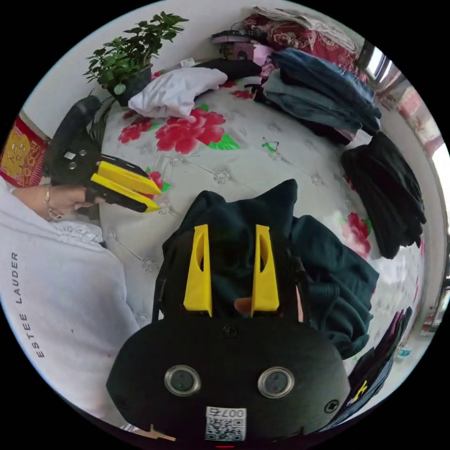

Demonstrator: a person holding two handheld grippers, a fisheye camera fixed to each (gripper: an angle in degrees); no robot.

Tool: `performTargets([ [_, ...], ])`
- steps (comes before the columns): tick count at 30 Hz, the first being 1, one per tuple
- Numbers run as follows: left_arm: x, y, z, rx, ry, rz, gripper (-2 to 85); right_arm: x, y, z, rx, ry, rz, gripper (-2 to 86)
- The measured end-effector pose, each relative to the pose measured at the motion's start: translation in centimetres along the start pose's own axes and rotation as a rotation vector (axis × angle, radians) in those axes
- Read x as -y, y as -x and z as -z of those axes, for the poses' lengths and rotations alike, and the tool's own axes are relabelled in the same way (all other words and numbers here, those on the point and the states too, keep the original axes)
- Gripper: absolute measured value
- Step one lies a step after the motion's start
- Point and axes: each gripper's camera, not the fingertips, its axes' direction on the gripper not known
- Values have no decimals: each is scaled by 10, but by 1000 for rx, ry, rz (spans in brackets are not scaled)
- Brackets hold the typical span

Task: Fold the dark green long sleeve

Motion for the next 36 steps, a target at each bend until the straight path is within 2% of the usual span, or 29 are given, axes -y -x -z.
performTargets([
  [1,-4,-8,-3,-58,17,-14,95,3,-9,-12,68,62,-44,81],
  [3,-4,-27,-8,-159,45,-67,123,-2,-29,-6,155,42,-172,63],
  [7,14,-76,-13,-164,74,-193,157,-43,-60,95,205,-314,-358,39],
  [11,51,-106,-21,-197,96,-190,188,-100,-59,224,103,-617,-399,25],
  [18,95,-196,-39,-163,98,-283,201,-208,-19,371,-85,-933,-458,14],
  [21,114,-230,-34,-169,63,-294,164,-258,-2,422,-117,-1034,-480,12],
  [22,118,-238,-28,-171,45,-274,113,-279,5,441,-119,-1071,-487,11],
  [25,114,-247,7,-232,-52,-259,11,-336,26,488,-171,-1176,-492,9],
  [28,94,-239,65,-294,-160,-259,-4,-398,46,532,-251,-1264,-510,8],
  [31,53,-216,161,-333,-373,-229,-7,-462,63,572,-325,-1348,-548,6],
  [33,21,-209,235,-276,-527,-251,-8,-499,74,594,-360,-1404,-564,5],
  [35,-27,-221,329,-137,-737,-330,-9,-550,97,620,-405,-1575,-541,4],
  [36,-38,-226,350,-100,-785,-345,-9,-562,104,626,-417,-1621,-524,4],
])
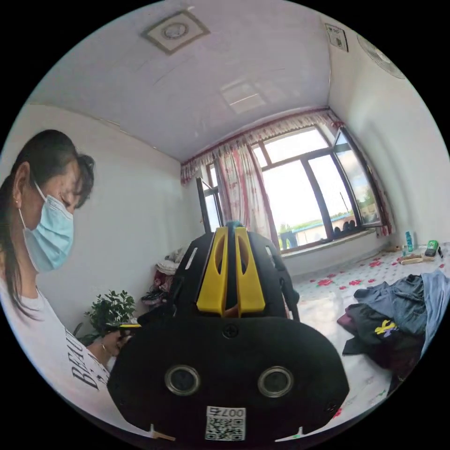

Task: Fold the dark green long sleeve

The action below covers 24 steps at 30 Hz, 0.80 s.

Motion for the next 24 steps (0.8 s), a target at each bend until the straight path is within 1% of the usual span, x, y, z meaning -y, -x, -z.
performTargets([
  [2,30,-35,69,97,-161,-109,-9,25,3,28,-3,-68,49,4],
  [4,44,-61,96,177,-252,-171,-9,31,4,31,2,-83,98,3],
  [5,50,-75,99,213,-276,-206,-9,31,0,24,-8,-38,106,3],
  [7,57,-83,98,219,-264,-191,-9,29,-12,15,-40,36,56,3],
  [9,56,-88,103,176,-264,-163,-9,25,-23,18,-27,54,19,3],
  [11,54,-104,118,202,-286,-217,-9,25,-26,25,-70,79,42,3],
  [15,75,-111,119,246,-294,-309,-8,34,-31,23,-101,24,92,4],
  [16,87,-101,103,238,-275,-308,-7,37,-36,11,-143,25,116,5],
  [18,109,-70,64,156,-225,-253,-4,36,-54,-22,-192,55,132,6],
  [19,125,-43,28,83,-171,-203,-1,33,-74,-52,-200,95,118,7],
  [20,142,-14,-20,47,-92,-165,7,27,-98,-92,-231,169,98,10],
  [21,149,3,-47,39,-42,-140,11,21,-111,-114,-251,214,87,11],
  [22,157,40,-106,55,52,-39,41,4,-138,-159,-303,309,81,16],
  [23,151,79,-163,111,146,81,63,-21,-168,-200,-346,396,34,23],
  [24,144,97,-190,139,203,132,71,-36,-184,-218,-365,452,6,27],
])
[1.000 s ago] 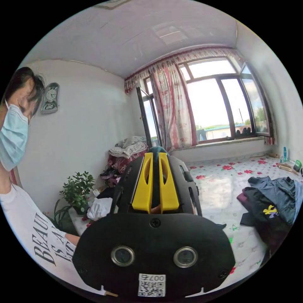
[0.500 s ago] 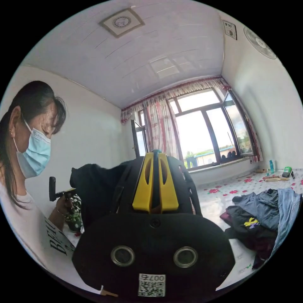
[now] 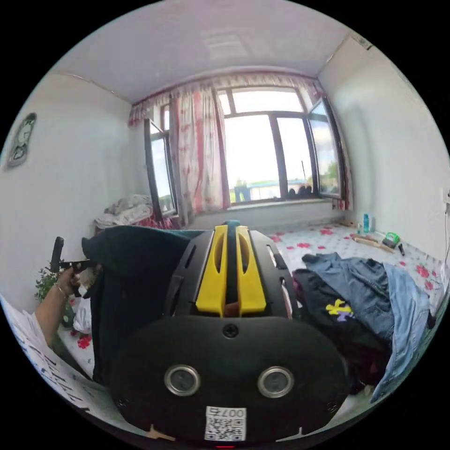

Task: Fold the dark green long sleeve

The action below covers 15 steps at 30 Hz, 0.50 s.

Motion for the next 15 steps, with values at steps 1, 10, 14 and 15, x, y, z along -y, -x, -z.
performTargets([
  [1,-9,27,-52,54,112,82,81,-15,-12,-51,-42,137,-16,37],
  [10,-222,82,-215,185,500,179,118,-251,-81,-215,-139,837,-189,90],
  [14,-256,81,-261,301,621,39,120,-295,-82,-272,-174,960,-147,93],
  [15,-256,81,-264,304,617,20,120,-297,-81,-281,-175,969,-132,93],
])
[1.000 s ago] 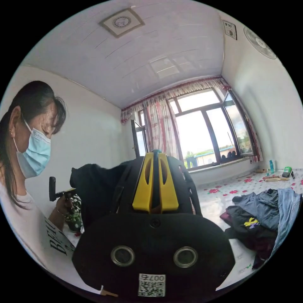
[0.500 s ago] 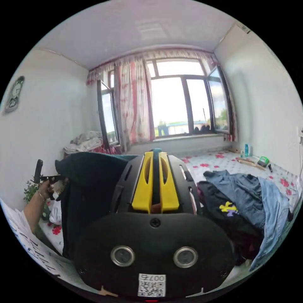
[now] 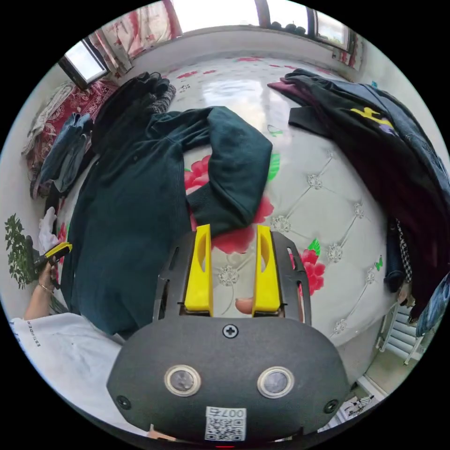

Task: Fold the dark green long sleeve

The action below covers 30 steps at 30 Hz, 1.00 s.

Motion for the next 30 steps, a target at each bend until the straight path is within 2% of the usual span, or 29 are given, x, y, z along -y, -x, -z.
performTargets([
  [3,20,11,-11,42,34,-29,65,35,12,-39,-51,76,29,88],
  [5,39,46,-14,51,66,11,23,55,13,-50,-87,61,55,66],
  [7,54,89,-1,87,44,74,13,78,5,-55,-72,145,105,54],
  [9,71,136,25,95,-21,164,9,96,-21,-40,-194,98,37,49],
  [10,81,164,47,75,-84,236,9,104,-48,-18,-268,9,-69,49],
  [11,90,188,67,68,-145,314,10,107,-77,5,-293,-68,-173,51],
  [14,101,219,102,111,-250,437,39,108,-121,36,-277,-121,-277,59],
  [18,80,192,86,-14,-258,380,59,80,-109,31,-46,-124,-154,69],
  [21,24,130,43,-151,-169,265,79,32,-72,1,177,-69,-11,81],
  [23,-40,81,11,-222,-68,222,87,-9,-46,-25,319,36,69,90],
  [26,-114,46,-8,-283,23,260,98,-55,-24,-45,362,125,143,95],
  [30,-159,23,-17,-390,52,288,120,-88,3,-61,318,220,285,95],
])
